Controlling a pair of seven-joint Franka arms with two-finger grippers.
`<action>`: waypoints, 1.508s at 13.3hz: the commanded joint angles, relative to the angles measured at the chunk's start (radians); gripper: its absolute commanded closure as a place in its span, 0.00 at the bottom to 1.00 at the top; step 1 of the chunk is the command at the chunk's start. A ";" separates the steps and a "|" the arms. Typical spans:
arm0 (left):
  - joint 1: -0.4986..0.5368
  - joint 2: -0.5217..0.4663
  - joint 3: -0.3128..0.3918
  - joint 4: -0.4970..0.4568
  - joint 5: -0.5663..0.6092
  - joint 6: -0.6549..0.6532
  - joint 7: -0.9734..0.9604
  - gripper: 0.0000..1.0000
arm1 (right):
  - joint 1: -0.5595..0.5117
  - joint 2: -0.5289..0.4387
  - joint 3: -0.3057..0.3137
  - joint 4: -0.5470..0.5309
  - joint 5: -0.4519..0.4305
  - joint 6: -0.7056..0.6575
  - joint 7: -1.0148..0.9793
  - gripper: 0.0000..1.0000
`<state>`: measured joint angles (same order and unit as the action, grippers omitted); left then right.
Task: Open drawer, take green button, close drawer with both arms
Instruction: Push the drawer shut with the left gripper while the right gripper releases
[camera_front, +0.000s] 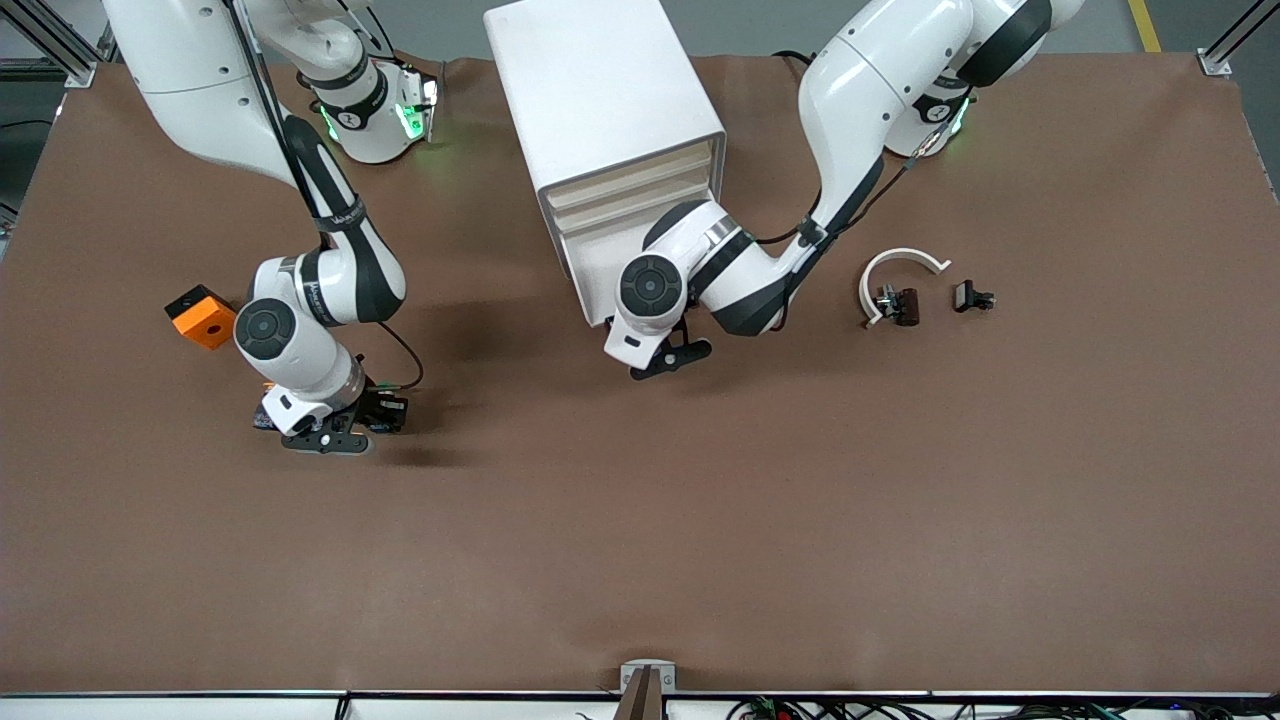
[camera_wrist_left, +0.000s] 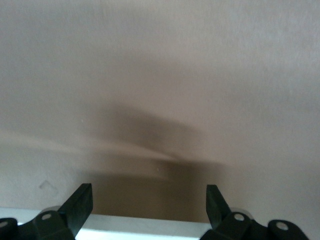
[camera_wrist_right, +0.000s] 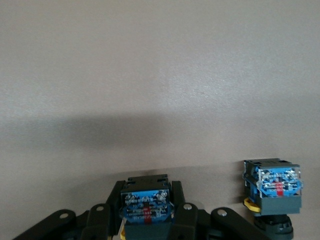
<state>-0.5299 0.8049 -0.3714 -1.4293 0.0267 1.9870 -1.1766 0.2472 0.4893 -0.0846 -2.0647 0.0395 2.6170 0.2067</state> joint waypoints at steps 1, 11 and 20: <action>0.025 -0.012 -0.053 -0.026 0.009 -0.014 -0.060 0.00 | -0.026 -0.008 0.022 -0.026 0.039 0.012 -0.009 1.00; 0.108 0.042 -0.231 -0.042 -0.027 -0.017 -0.156 0.00 | -0.023 -0.002 0.023 -0.035 0.094 0.012 -0.003 0.01; 0.105 0.071 -0.262 -0.043 -0.137 -0.086 -0.155 0.00 | -0.069 -0.106 0.014 0.036 0.080 -0.154 -0.027 0.00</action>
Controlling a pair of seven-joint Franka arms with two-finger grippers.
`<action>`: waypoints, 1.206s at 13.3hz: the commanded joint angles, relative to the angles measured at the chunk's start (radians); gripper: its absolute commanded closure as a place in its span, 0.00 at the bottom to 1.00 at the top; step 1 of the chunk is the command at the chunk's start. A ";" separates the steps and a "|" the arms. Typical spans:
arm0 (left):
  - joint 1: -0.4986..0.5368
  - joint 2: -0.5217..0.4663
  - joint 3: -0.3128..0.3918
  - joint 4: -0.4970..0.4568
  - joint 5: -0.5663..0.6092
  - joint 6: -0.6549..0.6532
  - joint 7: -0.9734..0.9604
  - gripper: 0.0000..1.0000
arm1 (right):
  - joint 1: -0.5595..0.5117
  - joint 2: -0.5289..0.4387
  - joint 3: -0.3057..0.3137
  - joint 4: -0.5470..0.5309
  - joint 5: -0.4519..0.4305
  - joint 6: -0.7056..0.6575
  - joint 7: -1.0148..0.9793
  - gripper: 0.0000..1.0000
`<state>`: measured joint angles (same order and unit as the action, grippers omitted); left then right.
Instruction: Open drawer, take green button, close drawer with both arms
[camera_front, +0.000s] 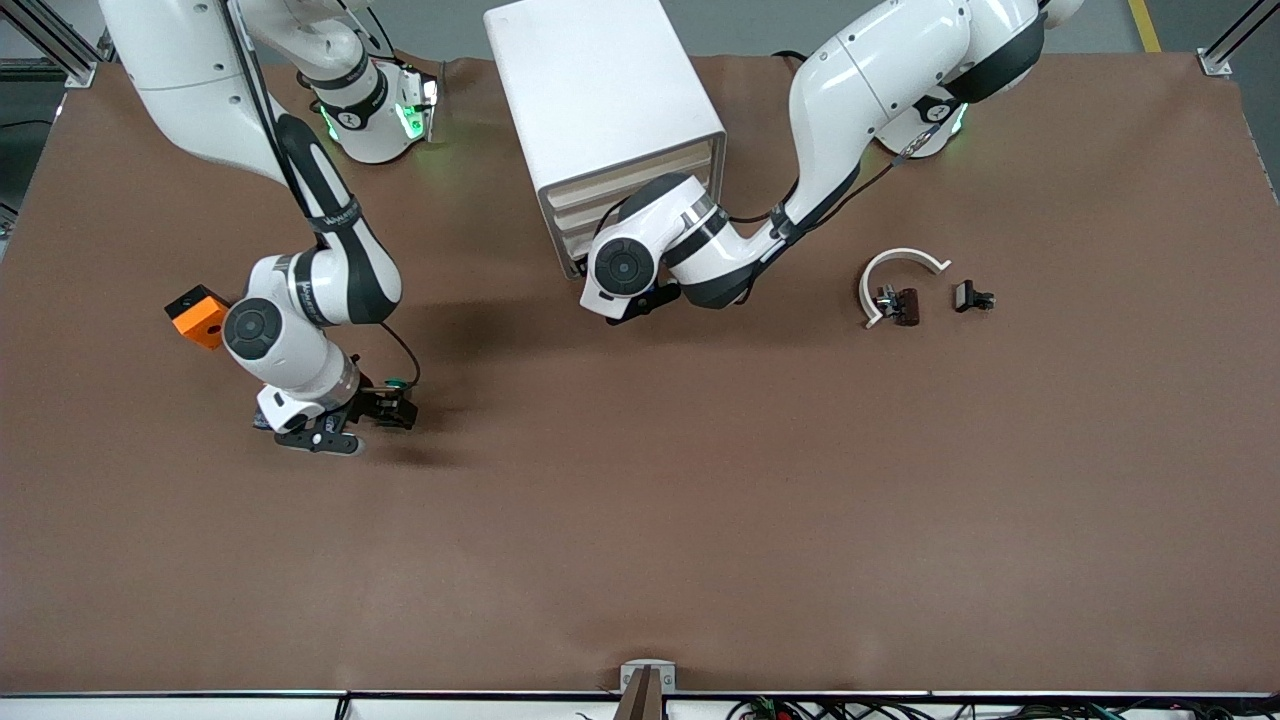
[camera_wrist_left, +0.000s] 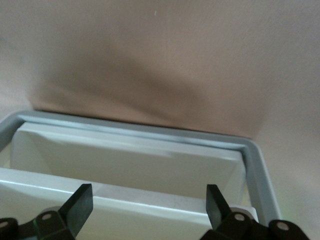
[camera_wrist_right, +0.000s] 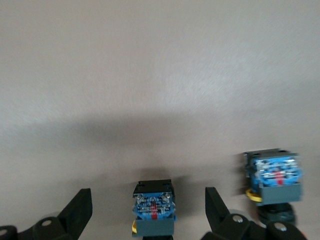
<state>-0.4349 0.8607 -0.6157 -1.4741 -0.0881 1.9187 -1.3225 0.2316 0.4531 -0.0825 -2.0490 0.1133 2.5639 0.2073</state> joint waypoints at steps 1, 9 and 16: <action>0.010 0.018 -0.019 0.000 -0.024 -0.020 -0.011 0.00 | -0.076 -0.091 0.012 0.048 0.006 -0.172 -0.054 0.00; 0.053 0.003 -0.010 0.041 -0.009 -0.020 -0.003 0.00 | -0.242 -0.229 0.012 0.232 -0.068 -0.624 -0.247 0.00; 0.338 -0.150 0.002 0.084 0.008 -0.020 0.117 0.00 | -0.284 -0.217 0.012 0.622 -0.109 -0.987 -0.237 0.00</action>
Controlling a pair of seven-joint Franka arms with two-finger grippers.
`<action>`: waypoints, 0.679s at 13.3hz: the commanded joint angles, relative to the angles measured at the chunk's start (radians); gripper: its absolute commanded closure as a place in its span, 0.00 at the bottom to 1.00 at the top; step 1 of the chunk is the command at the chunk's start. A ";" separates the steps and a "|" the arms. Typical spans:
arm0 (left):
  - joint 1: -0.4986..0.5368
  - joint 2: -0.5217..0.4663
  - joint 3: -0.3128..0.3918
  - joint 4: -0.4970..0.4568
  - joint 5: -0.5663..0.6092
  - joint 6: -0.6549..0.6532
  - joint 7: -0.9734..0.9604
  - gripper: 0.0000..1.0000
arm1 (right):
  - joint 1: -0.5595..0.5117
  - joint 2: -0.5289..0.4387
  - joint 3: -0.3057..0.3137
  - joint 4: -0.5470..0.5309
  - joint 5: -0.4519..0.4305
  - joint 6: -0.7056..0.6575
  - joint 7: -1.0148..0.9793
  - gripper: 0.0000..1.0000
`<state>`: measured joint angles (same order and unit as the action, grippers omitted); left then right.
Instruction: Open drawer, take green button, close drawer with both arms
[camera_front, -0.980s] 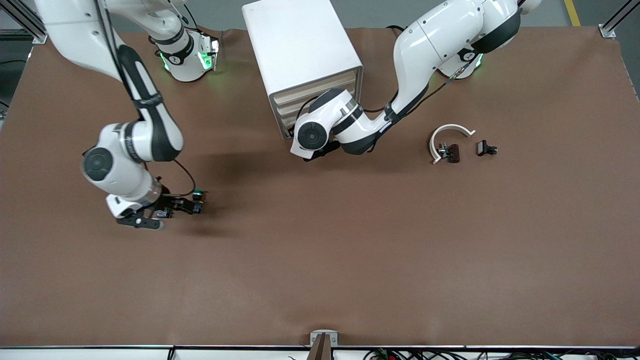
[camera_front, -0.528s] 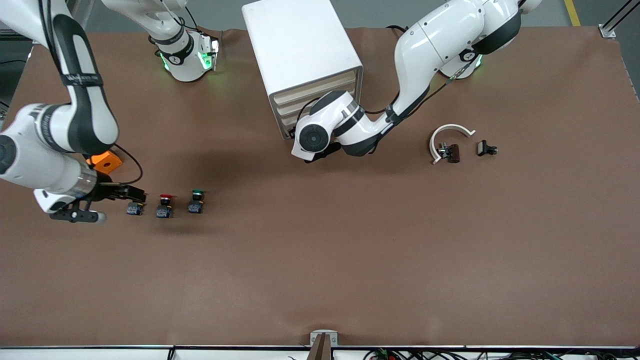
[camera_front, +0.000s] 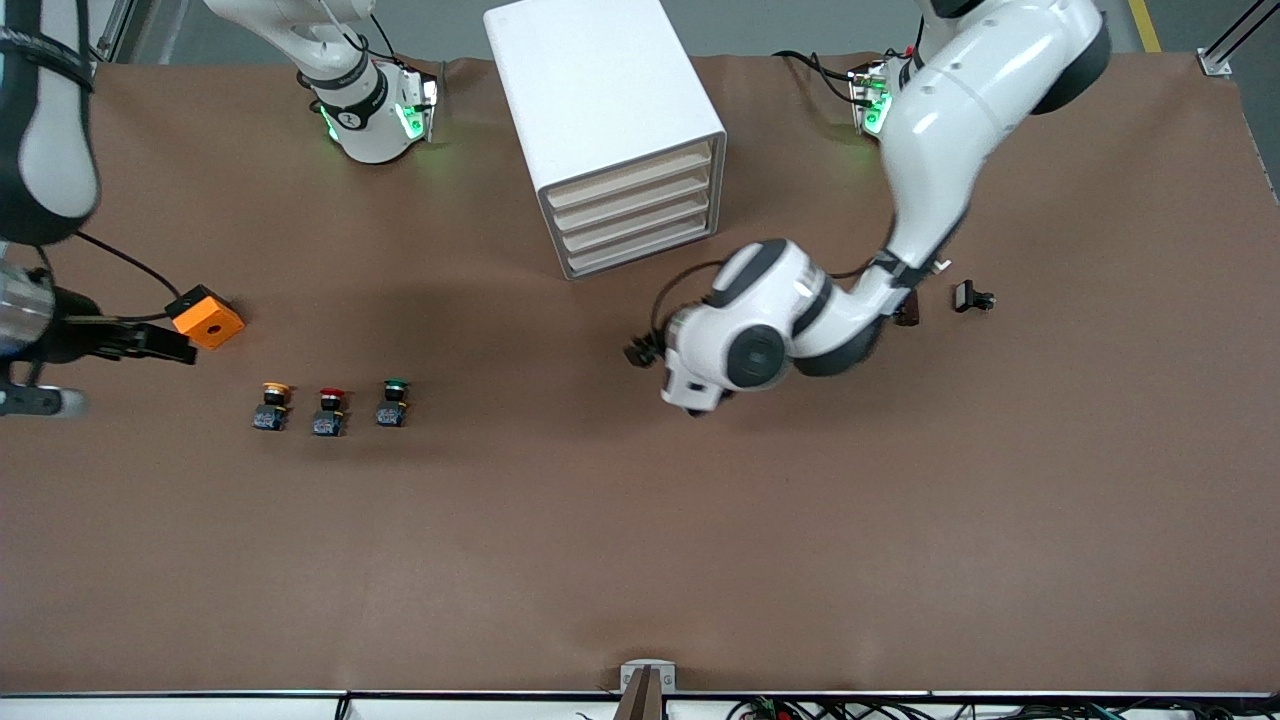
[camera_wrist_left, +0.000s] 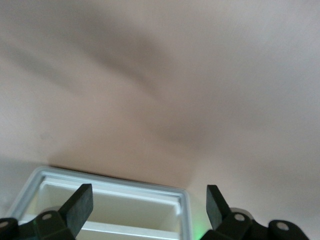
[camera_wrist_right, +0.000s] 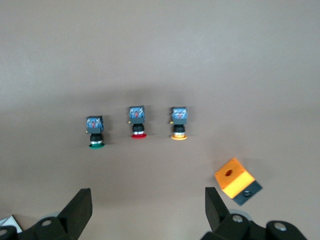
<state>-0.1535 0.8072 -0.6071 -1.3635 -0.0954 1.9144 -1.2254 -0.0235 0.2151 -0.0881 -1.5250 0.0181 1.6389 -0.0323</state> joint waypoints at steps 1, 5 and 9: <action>0.086 -0.138 -0.002 -0.028 0.022 -0.034 0.045 0.00 | -0.033 0.021 0.016 0.121 -0.014 -0.077 0.003 0.00; 0.224 -0.316 -0.008 -0.028 0.122 -0.257 0.267 0.00 | -0.049 0.015 0.022 0.194 0.002 -0.172 0.006 0.00; 0.282 -0.434 0.032 -0.031 0.114 -0.415 0.561 0.00 | -0.047 -0.080 0.025 0.184 0.008 -0.241 0.006 0.00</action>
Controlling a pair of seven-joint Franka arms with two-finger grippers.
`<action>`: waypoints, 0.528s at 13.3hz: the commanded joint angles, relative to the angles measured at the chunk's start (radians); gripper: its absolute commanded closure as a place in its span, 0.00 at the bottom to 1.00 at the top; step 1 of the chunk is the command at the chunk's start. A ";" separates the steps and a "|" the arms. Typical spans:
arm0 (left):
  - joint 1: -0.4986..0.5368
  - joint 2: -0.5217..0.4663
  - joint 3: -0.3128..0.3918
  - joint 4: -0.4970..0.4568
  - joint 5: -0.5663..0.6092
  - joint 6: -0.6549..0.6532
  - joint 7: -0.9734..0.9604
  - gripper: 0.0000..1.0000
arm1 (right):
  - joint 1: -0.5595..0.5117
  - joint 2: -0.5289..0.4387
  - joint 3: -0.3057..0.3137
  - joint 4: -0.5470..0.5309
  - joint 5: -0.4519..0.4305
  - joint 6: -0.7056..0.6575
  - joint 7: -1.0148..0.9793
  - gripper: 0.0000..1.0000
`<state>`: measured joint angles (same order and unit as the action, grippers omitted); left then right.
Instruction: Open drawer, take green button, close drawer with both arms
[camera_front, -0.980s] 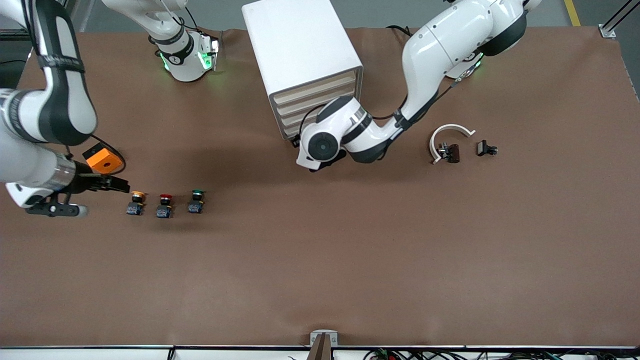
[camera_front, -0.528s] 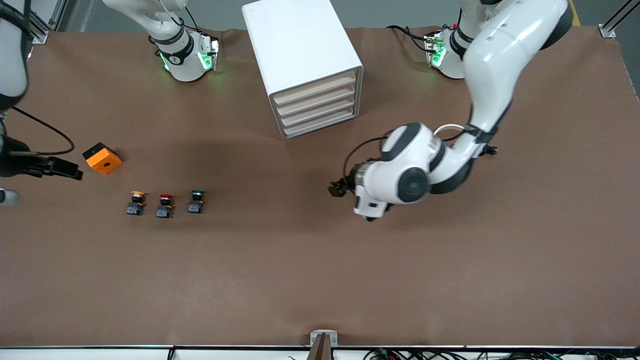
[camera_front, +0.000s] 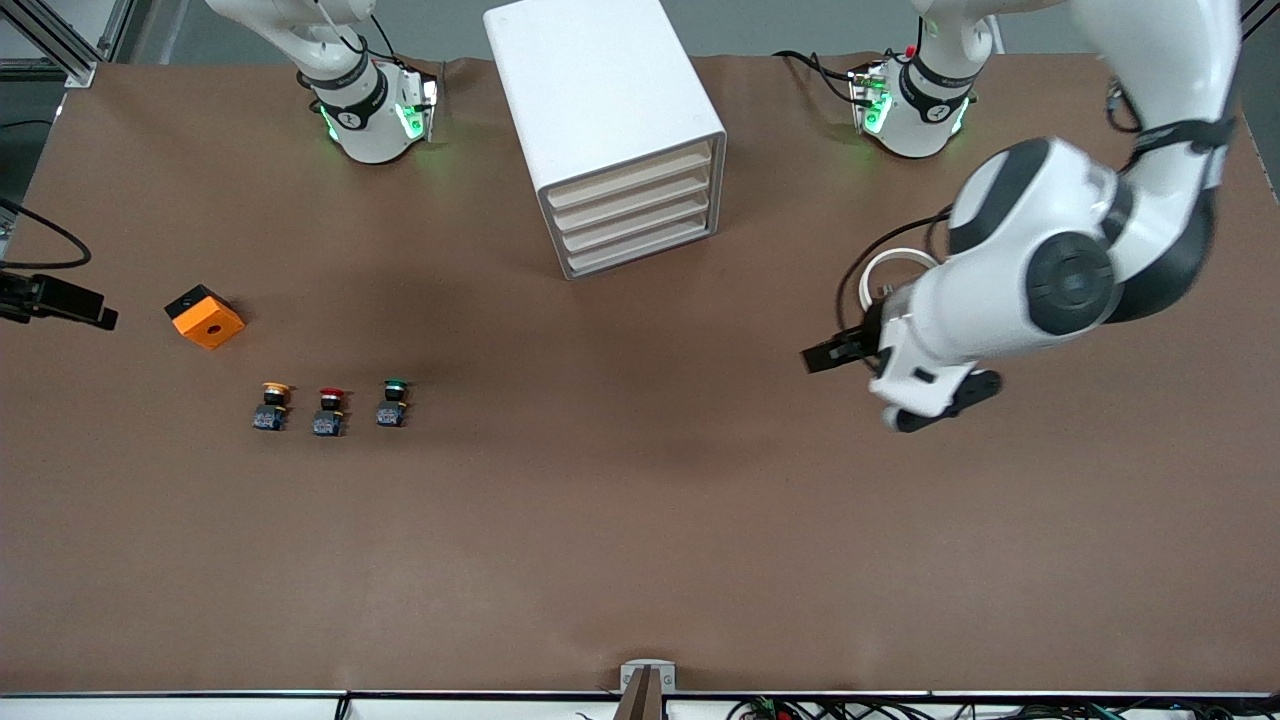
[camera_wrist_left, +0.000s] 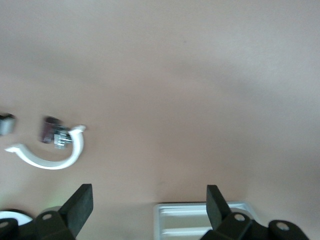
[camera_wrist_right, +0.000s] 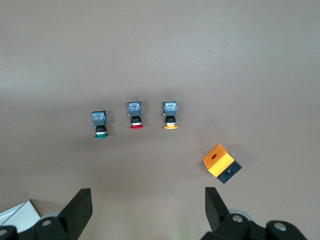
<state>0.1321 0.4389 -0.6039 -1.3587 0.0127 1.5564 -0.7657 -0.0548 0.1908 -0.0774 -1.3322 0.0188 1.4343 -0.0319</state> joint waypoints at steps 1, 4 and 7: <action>-0.024 -0.104 0.089 -0.040 0.003 -0.097 0.168 0.00 | -0.017 -0.079 0.013 -0.018 0.009 -0.063 0.009 0.00; -0.095 -0.193 0.260 -0.060 -0.042 -0.191 0.334 0.00 | -0.019 -0.206 0.010 -0.132 0.010 -0.069 0.033 0.00; -0.132 -0.336 0.396 -0.186 -0.053 -0.205 0.509 0.00 | -0.019 -0.349 0.010 -0.323 0.009 0.030 0.036 0.00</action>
<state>0.0355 0.2302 -0.2959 -1.4135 -0.0197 1.3451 -0.3539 -0.0587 -0.0373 -0.0785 -1.4848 0.0189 1.3847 -0.0105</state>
